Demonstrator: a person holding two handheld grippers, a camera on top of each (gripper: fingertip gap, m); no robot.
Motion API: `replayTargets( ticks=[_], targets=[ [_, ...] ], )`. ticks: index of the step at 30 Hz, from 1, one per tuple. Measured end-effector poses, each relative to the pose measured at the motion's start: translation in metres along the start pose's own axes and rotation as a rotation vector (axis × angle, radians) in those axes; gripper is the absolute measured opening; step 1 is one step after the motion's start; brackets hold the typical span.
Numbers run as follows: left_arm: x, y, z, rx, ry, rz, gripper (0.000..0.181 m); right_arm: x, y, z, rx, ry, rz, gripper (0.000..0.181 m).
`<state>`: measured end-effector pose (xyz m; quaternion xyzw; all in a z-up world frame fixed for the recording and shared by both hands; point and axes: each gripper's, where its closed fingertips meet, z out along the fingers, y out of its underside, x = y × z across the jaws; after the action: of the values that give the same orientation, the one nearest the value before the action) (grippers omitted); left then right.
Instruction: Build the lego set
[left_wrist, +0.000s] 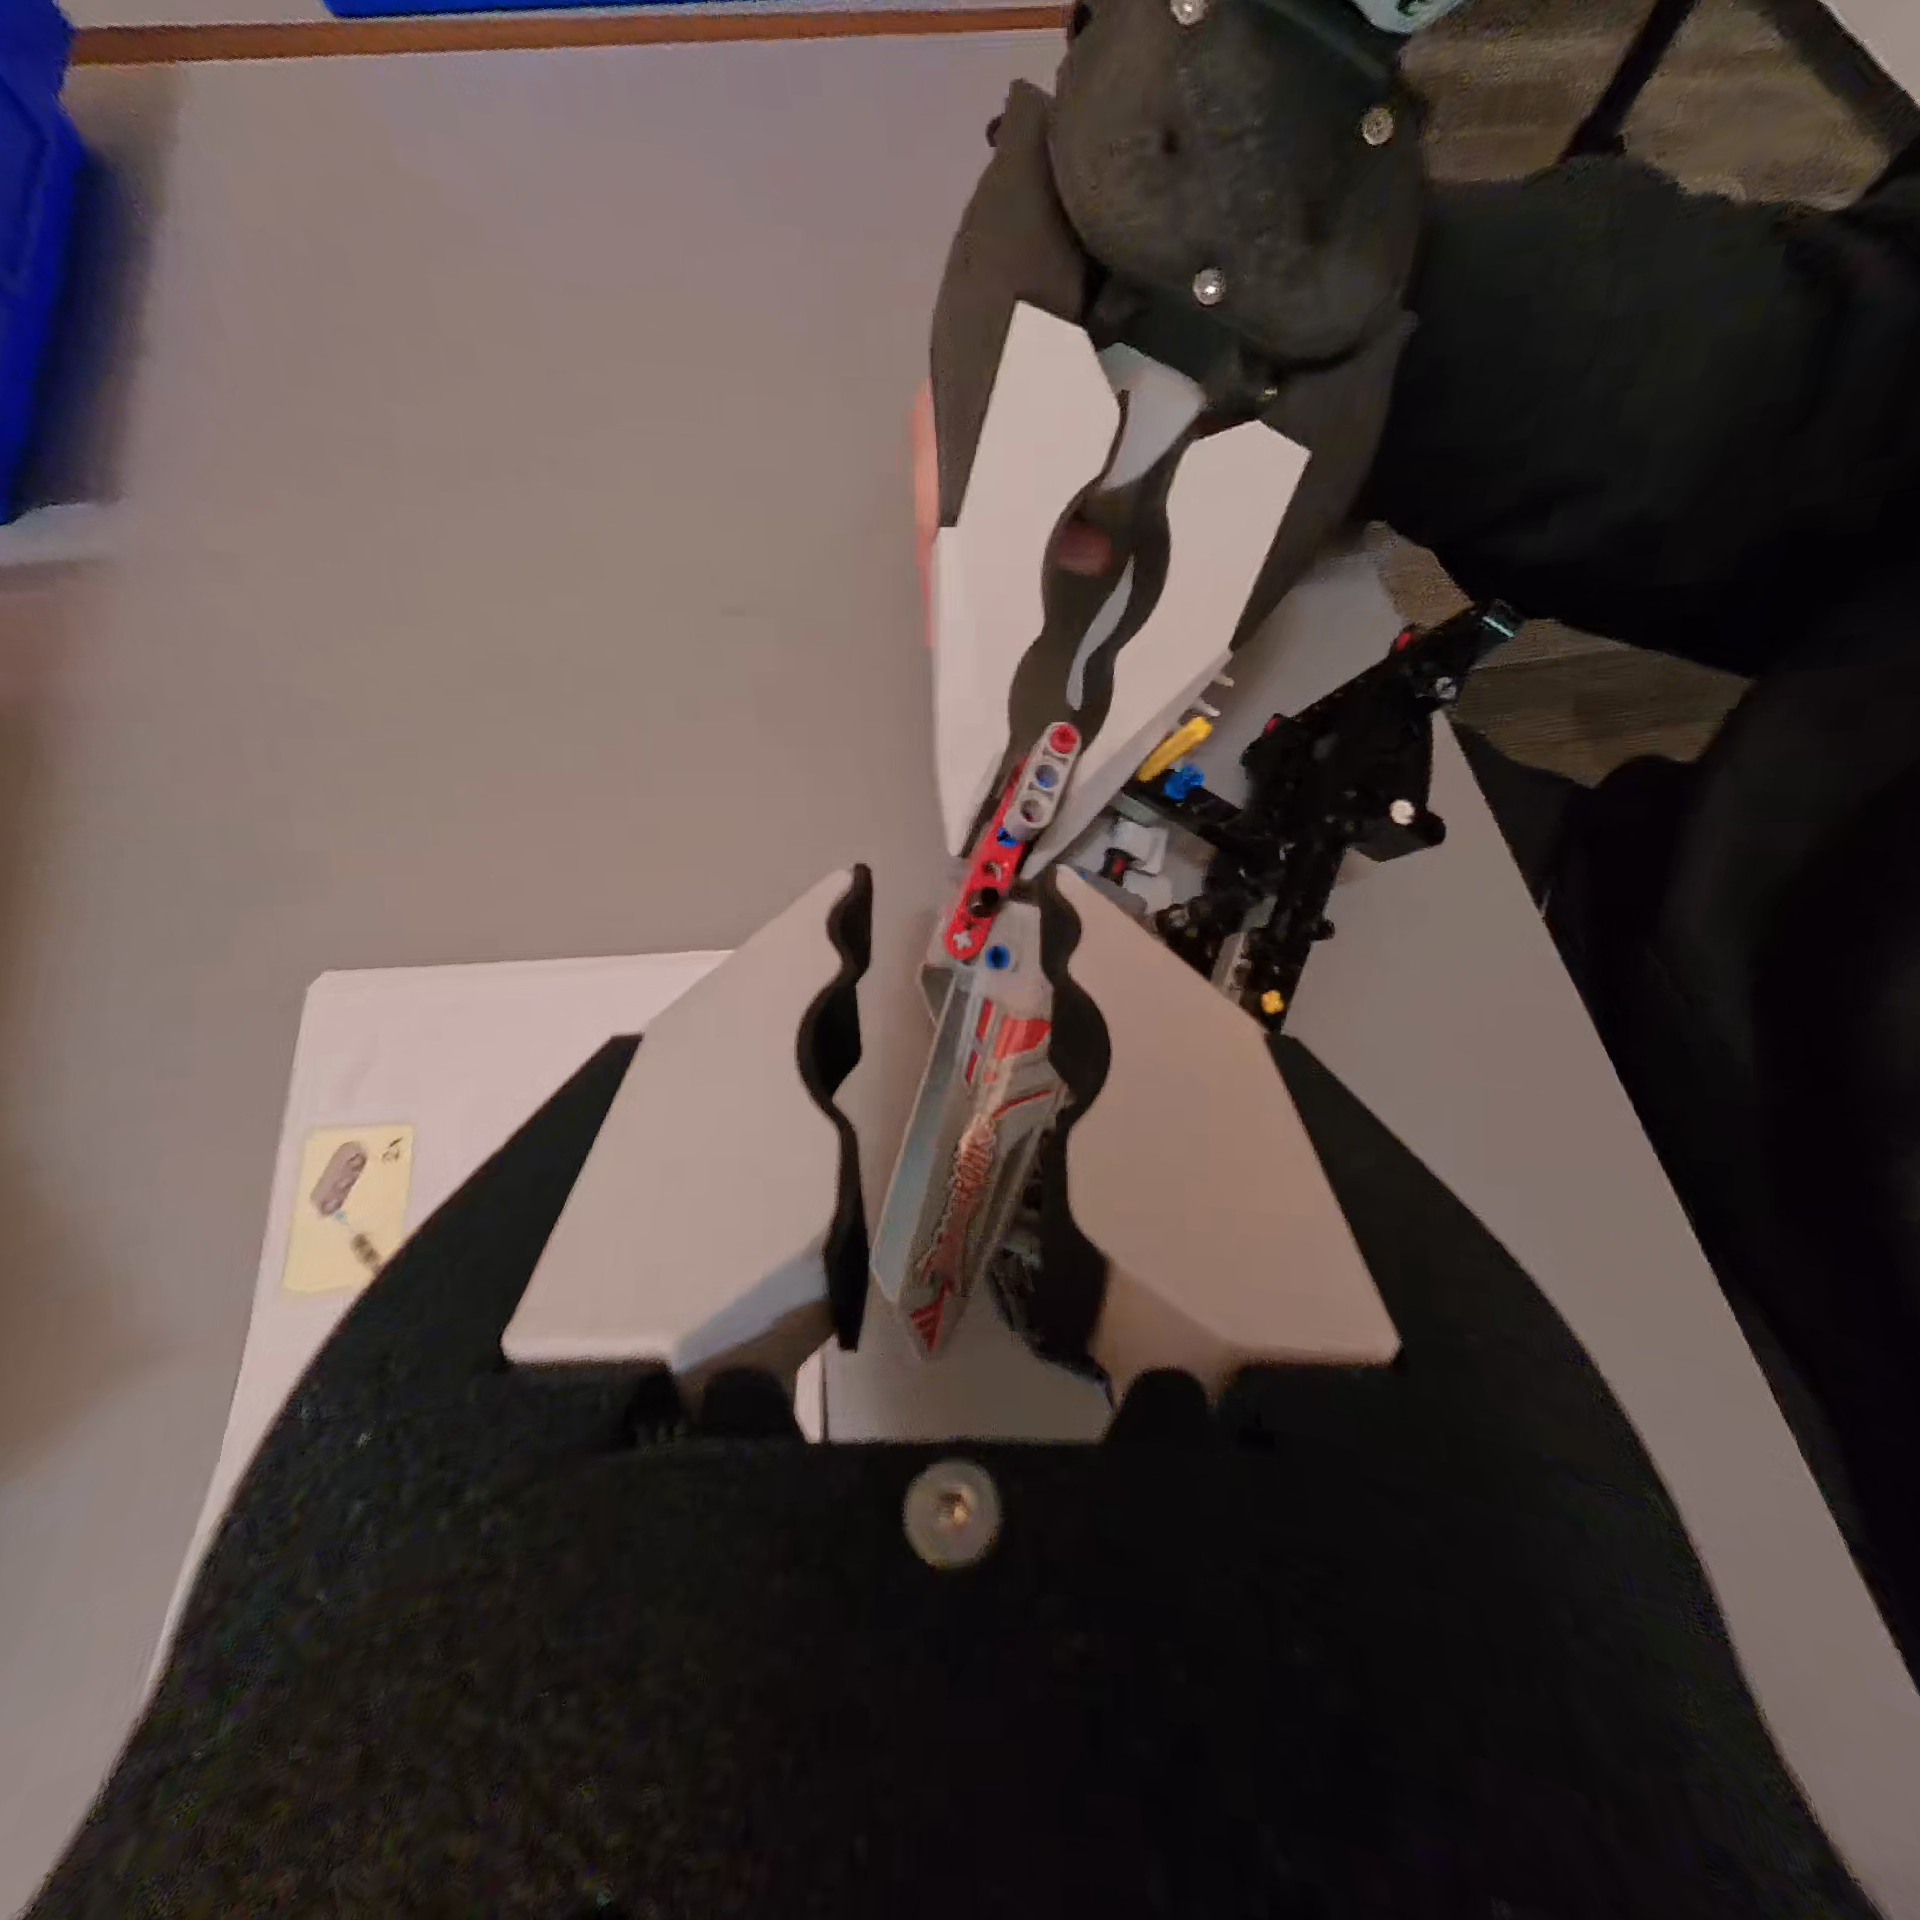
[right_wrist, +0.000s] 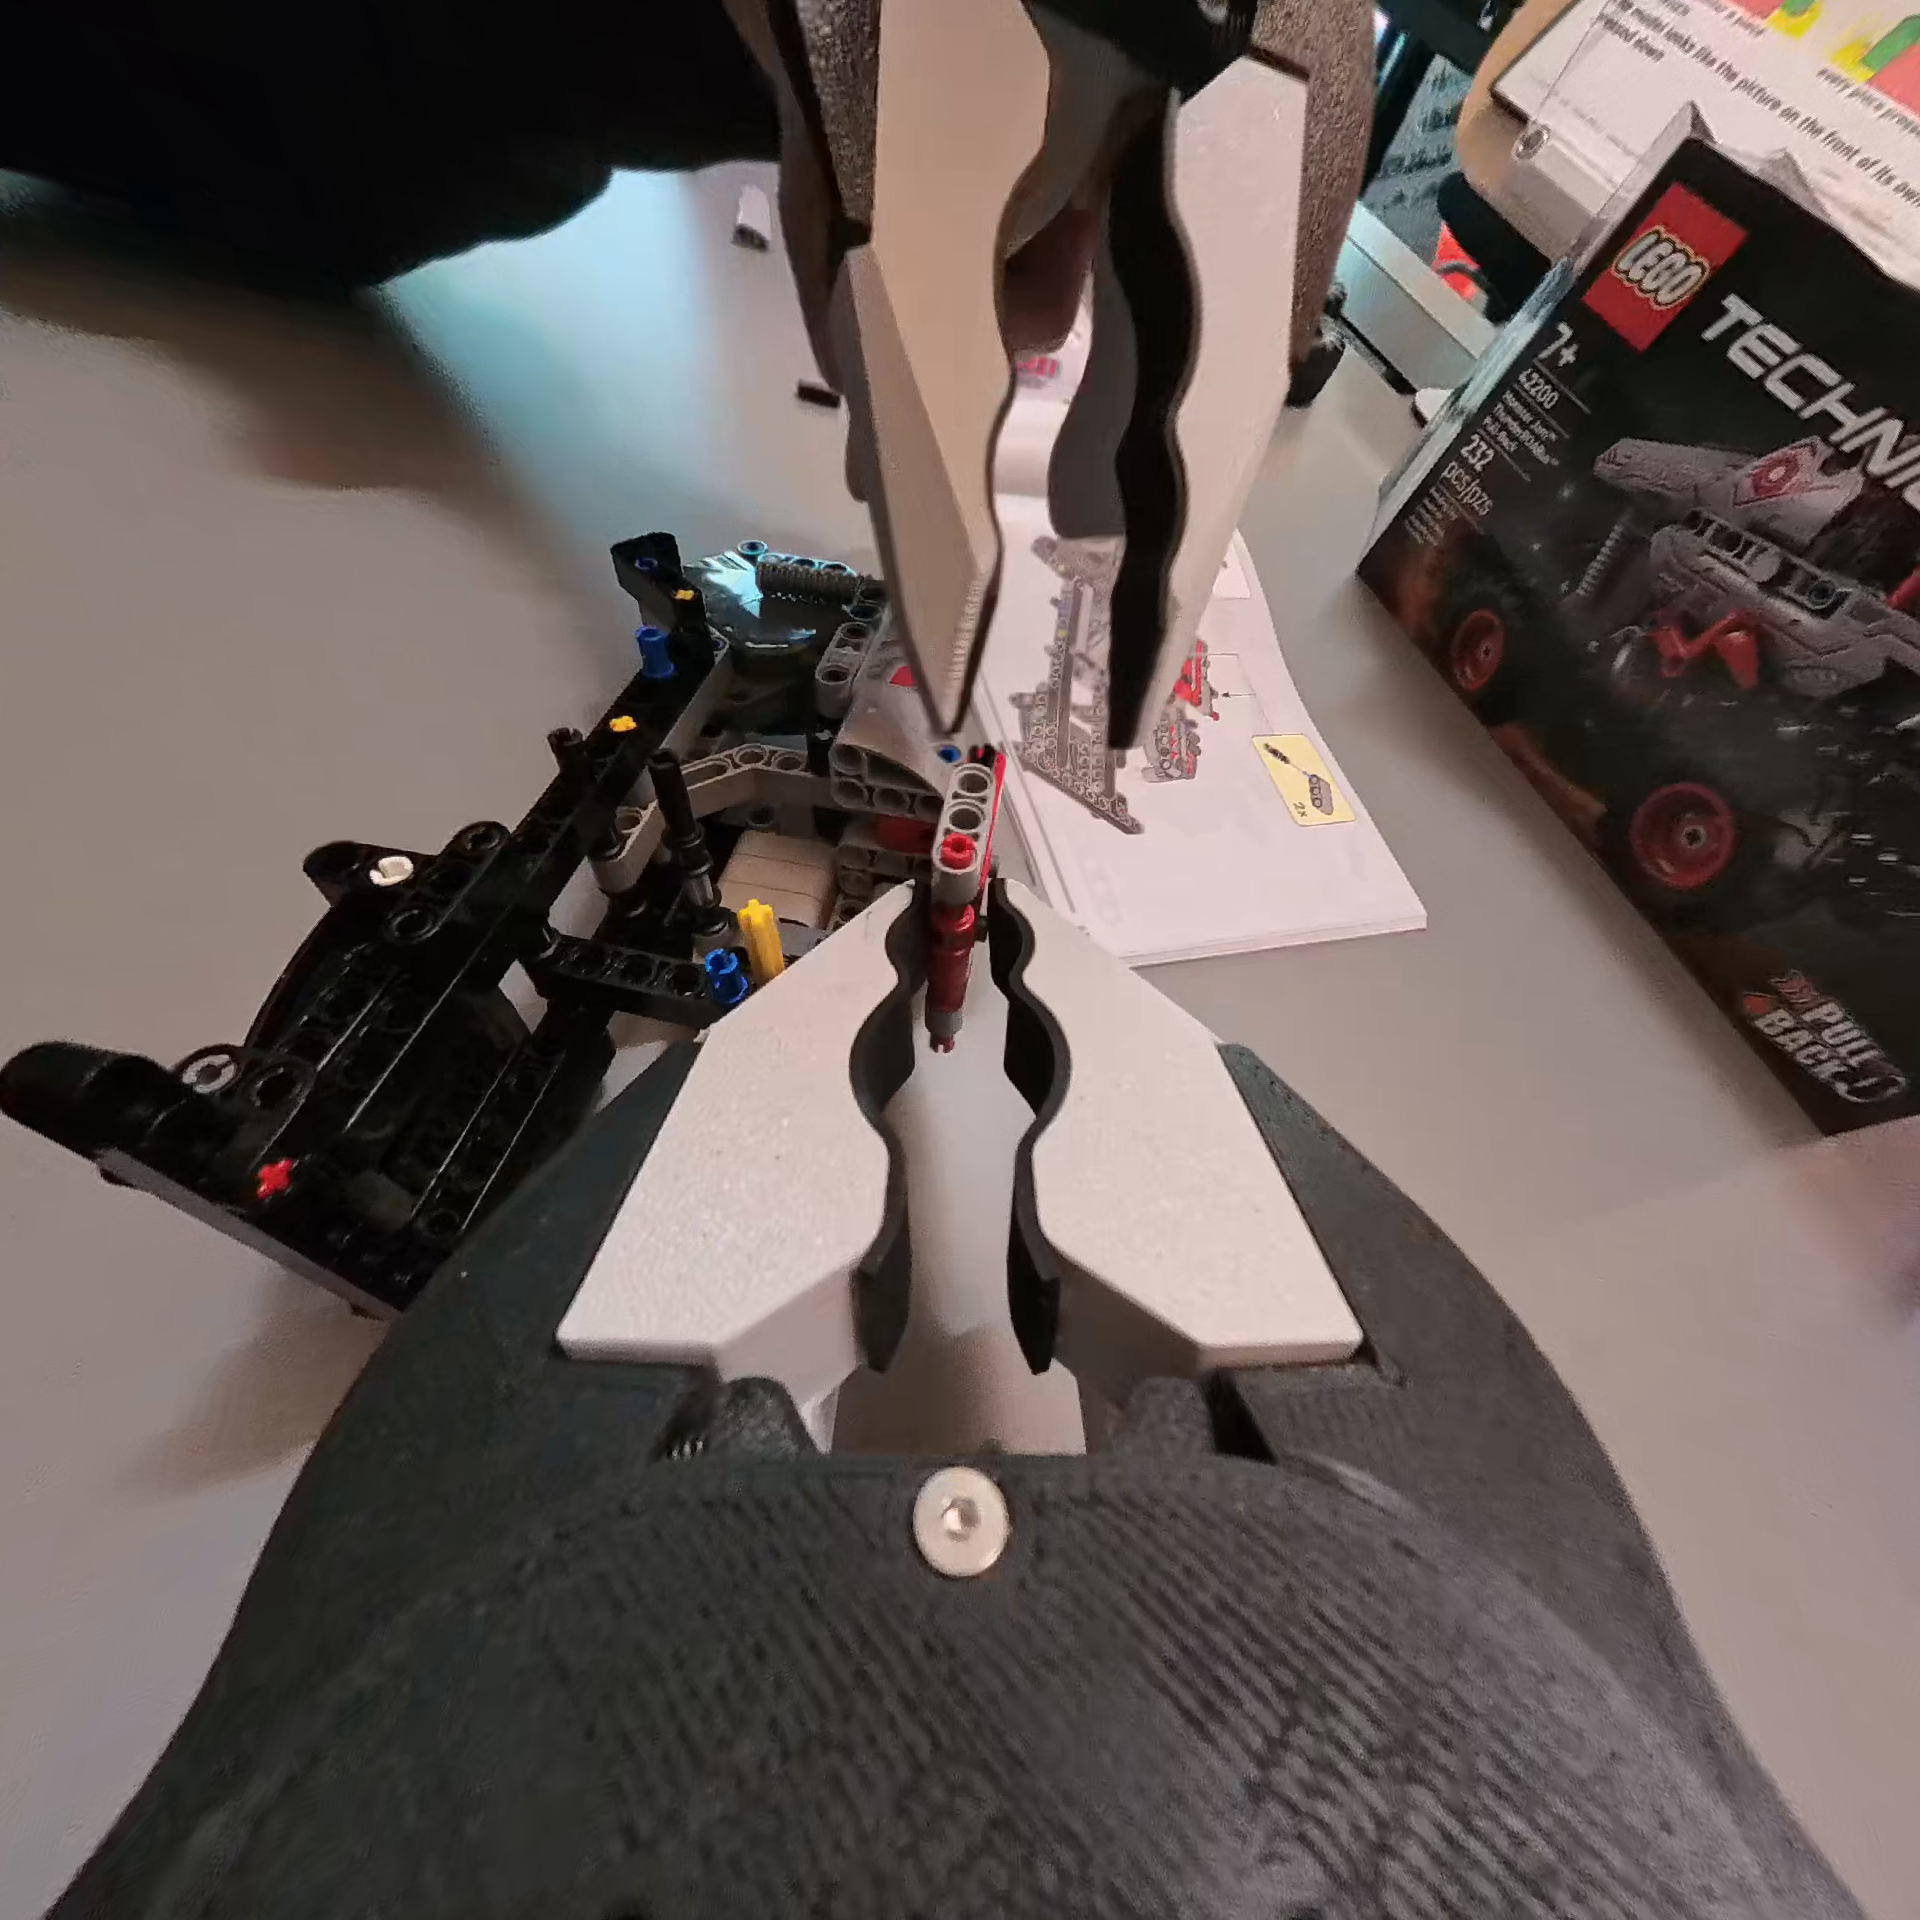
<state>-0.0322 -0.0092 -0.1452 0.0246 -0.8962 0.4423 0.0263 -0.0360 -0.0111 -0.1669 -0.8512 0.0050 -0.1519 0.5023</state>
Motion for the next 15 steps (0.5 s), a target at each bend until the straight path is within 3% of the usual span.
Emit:
replayTargets(
  ticks=[1,10,15],
  targets=[
    [0.001,0.000,0.002,-0.002,-0.010,0.022,0.029,-0.001,0.000,-0.002,-0.011,0.002,0.002,0.009],
    [0.007,-0.004,0.009,-0.066,-0.125,0.347,0.015,-0.004,-0.002,-0.006,-0.022,0.040,0.055,0.009],
    [0.017,-0.004,0.013,-0.069,-0.071,0.397,0.012,-0.005,0.000,-0.003,-0.011,0.043,0.114,0.009]
  ],
)
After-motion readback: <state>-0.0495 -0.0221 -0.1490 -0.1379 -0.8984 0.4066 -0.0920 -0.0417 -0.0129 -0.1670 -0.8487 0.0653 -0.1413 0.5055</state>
